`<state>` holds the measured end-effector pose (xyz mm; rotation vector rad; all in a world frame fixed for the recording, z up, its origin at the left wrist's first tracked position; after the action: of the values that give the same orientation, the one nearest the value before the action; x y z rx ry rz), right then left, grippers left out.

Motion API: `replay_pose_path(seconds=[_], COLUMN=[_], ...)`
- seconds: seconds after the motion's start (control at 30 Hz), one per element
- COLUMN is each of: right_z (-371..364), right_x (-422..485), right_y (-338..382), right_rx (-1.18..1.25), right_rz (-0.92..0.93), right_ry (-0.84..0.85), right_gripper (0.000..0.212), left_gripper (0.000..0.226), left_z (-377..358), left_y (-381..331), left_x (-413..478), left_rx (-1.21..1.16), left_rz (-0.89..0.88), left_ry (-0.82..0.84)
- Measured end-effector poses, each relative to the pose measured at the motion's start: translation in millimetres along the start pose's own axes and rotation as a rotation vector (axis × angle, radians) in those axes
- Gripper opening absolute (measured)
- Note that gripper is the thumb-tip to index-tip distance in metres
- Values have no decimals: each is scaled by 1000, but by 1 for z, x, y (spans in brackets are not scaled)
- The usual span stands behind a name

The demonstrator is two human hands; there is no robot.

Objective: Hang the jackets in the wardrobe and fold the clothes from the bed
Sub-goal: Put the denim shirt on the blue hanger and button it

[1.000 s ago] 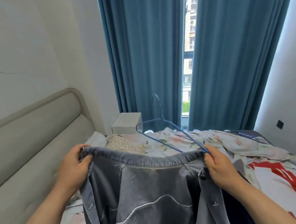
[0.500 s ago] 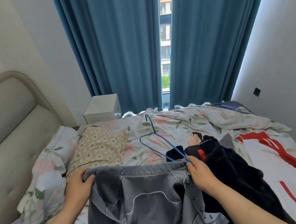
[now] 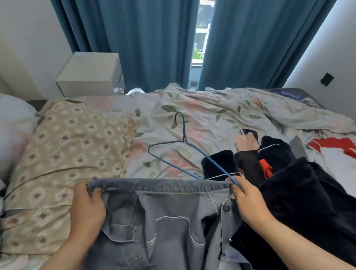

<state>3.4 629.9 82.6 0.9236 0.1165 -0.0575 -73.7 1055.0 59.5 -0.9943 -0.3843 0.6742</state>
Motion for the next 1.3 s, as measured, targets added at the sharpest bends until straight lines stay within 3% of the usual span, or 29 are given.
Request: replay_pose_path(seconds=[0.17, 0.33, 0.4, 0.57, 1.0, 1.2, 1.3], right_z=[-49, -116, -137, -140, -139, -143, -142], right_x=[76, 136, 147, 156, 150, 151, 151], right_y=[-46, -146, -189, -223, -203, -199, -199], right_rx=[-124, -326, -378, -422, -454, -480, -488], right_rz=[40, -84, -137, -40, 46, 100, 122], right_ry=[12, 156, 132, -104, -127, -123, -115], right_gripper=[26, 14, 21, 31, 15, 28, 44], left_gripper=[4, 10, 14, 23, 33, 32, 41], left_z=[-63, -145, -160, -167, -165, -160, -163], left_y=[49, 125, 156, 180, 175, 173, 169], left_x=[65, 113, 116, 131, 126, 125, 124], left_rx=[191, 729, 822, 853, 849, 876, 879], left_rz=[-115, -348, -435, -514, -439, -419, -431], left_ry=[50, 384, 416, 328, 323, 319, 364])
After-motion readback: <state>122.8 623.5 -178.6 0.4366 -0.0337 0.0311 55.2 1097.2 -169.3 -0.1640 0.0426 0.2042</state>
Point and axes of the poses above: each hand's wrist, its own x-axis towards the middle knuckle, its own z-axis out of the back of the hand, y = z × x, the point moved 8 cm from there along x, towards the middle knuckle, and after that the axes turned 4 degrees about -x, right-handed, at the moved point
